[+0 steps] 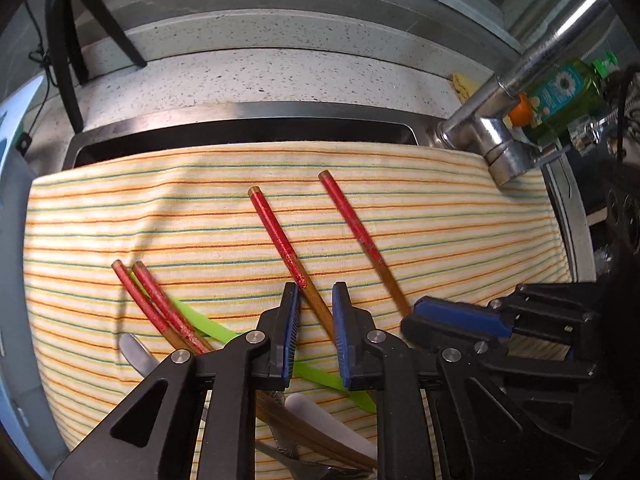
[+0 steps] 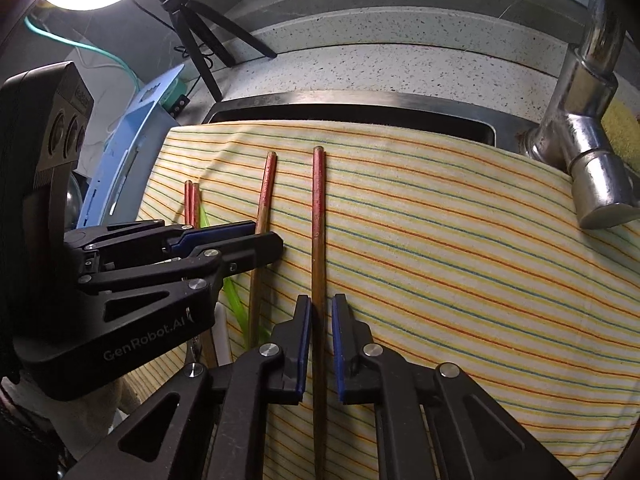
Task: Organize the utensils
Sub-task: 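Move the left gripper to the chopsticks and close it on one chopstick, then grasp another chopstick with the right gripper while the left gripper holds its chopstick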
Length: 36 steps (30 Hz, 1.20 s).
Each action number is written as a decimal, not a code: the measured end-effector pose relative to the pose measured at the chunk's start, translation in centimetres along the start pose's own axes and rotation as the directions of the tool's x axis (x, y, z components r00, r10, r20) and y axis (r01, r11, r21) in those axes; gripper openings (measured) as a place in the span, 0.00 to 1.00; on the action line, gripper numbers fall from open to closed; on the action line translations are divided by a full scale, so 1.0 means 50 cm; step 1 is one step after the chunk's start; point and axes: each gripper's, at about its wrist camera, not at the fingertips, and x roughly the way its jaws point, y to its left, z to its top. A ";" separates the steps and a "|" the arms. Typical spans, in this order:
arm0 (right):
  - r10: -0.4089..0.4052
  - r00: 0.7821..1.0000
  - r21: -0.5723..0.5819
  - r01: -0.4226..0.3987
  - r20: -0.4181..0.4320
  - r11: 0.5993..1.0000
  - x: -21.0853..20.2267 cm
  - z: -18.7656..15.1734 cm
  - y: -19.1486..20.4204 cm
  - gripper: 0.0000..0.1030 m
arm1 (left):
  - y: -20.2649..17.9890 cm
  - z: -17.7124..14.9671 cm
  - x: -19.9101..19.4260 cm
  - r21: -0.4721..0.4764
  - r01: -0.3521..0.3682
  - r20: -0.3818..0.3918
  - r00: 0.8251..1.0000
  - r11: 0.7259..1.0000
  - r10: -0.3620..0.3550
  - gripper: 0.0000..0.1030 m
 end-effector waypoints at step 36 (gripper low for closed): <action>0.003 0.994 0.158 -0.020 0.110 0.987 -0.053 -0.039 -0.074 0.06 | -0.086 -0.044 0.009 -0.089 -0.198 0.188 0.959 0.976 0.212 0.06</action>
